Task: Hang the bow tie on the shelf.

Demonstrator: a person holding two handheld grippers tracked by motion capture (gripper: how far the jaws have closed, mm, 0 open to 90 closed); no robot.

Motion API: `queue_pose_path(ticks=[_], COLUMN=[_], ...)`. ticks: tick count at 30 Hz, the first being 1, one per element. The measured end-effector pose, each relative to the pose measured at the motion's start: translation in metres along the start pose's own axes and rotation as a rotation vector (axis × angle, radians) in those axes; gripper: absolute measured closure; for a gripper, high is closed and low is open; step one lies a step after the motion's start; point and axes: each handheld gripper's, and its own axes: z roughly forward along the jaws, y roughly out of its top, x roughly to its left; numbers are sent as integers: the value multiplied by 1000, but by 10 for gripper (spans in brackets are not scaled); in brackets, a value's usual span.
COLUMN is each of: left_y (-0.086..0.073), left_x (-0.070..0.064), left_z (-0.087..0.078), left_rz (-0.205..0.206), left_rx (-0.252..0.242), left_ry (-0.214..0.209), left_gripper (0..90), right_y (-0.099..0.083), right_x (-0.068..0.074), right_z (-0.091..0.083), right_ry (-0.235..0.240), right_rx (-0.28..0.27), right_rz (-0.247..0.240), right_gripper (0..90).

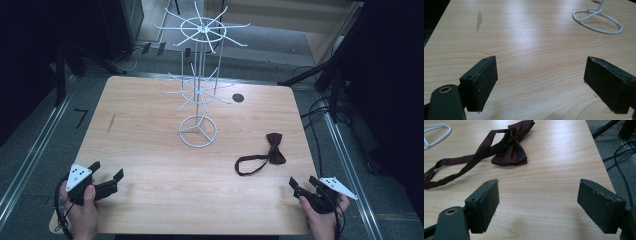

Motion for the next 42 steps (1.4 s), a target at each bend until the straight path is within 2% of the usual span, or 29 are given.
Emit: queue_pose_path(ticks=[3,5,7,13,18,24,25,26,27,28,30,33,38,42], left_y=[0,0,0,0,0,0,0,0,0,0,0,0,0,0], left_x=[0,0,0,0,0,1,1,1,1,1,1,1,2,2], left_z=[0,0,0,0,0,1,1,1,1,1,1,1,1,1], left_rz=[1,0,0,1,-4,-5,-5,-5,-5,-5,-6,-9,-10,-12], left_rx=[-1,-1,-1,2,5,7,7,8,8,8,8,7,6,8], left_ry=[0,2,2,1,-2,-6,-6,-5,-5,-4,-5,-6,-8,-10], left_gripper=[125,124,125,125,124,124,124,124,124,124,125,124,124,124], right_y=[0,3,5,22,46,73,73,80,80,86,89,99,106,110], right_x=[2,4,5,10,18,31,31,35,35,40,41,49,56,61], right_z=[2,3,4,10,21,33,33,39,39,46,49,62,73,85], right_ry=[-11,-2,-7,-24,-24,-6,-6,6,6,8,9,9,3,6], right_rx=[12,42,47,110,232,341,341,385,385,428,442,511,548,580], right_rz=[-18,1,-11,-40,-85,-137,-137,-141,-141,-147,-154,-170,-181,-170], right_gripper=[161,150,150,140,129,105,105,77,77,49,40,3,0,0])
